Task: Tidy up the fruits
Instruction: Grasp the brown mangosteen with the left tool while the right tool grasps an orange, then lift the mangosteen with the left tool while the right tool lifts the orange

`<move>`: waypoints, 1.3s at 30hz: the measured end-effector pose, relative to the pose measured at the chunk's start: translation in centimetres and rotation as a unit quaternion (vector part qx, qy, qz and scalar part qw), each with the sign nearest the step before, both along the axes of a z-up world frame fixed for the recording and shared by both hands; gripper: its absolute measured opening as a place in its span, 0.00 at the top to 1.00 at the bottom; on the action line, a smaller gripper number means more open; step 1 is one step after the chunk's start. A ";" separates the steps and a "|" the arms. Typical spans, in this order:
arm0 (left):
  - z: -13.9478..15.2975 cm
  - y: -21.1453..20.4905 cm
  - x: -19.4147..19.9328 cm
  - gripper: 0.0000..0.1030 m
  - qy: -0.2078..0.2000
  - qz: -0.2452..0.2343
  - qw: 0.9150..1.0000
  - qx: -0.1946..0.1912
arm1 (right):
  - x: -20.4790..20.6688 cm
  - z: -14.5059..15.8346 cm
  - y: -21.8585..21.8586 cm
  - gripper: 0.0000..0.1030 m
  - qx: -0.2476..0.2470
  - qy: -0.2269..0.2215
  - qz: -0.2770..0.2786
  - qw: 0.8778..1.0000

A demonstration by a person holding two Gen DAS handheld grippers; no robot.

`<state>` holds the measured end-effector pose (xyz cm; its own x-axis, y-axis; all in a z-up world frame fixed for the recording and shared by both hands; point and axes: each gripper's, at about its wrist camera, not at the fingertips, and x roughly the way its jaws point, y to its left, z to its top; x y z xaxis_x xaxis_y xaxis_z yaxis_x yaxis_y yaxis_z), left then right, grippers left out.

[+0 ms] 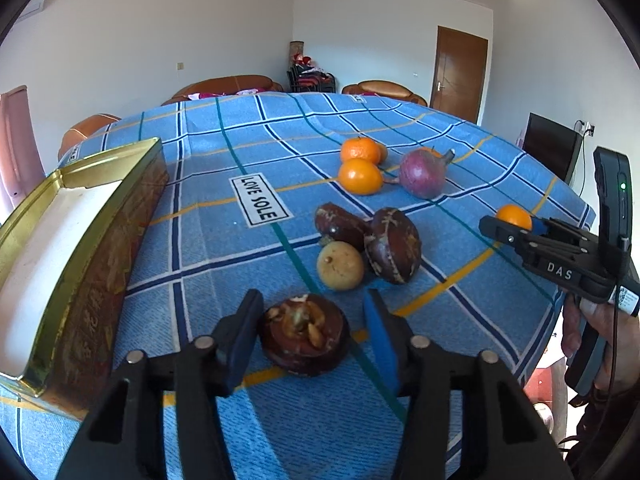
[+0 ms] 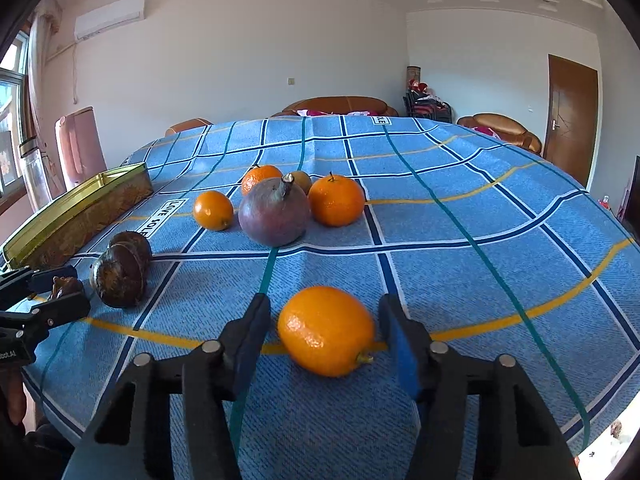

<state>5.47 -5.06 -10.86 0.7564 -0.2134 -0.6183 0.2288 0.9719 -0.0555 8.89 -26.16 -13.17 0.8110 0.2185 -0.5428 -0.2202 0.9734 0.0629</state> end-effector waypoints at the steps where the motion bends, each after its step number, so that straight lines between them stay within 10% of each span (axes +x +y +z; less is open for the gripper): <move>1: 0.0 0.0 0.0 0.52 -0.003 0.000 1.000 -0.001 | 0.0 0.0 0.0 0.58 0.003 0.000 0.002 1.000; 39: 3.1 1.9 -1.8 0.58 -0.089 0.033 0.995 -0.007 | -3.9 4.4 7.0 0.59 0.021 -0.076 0.130 0.988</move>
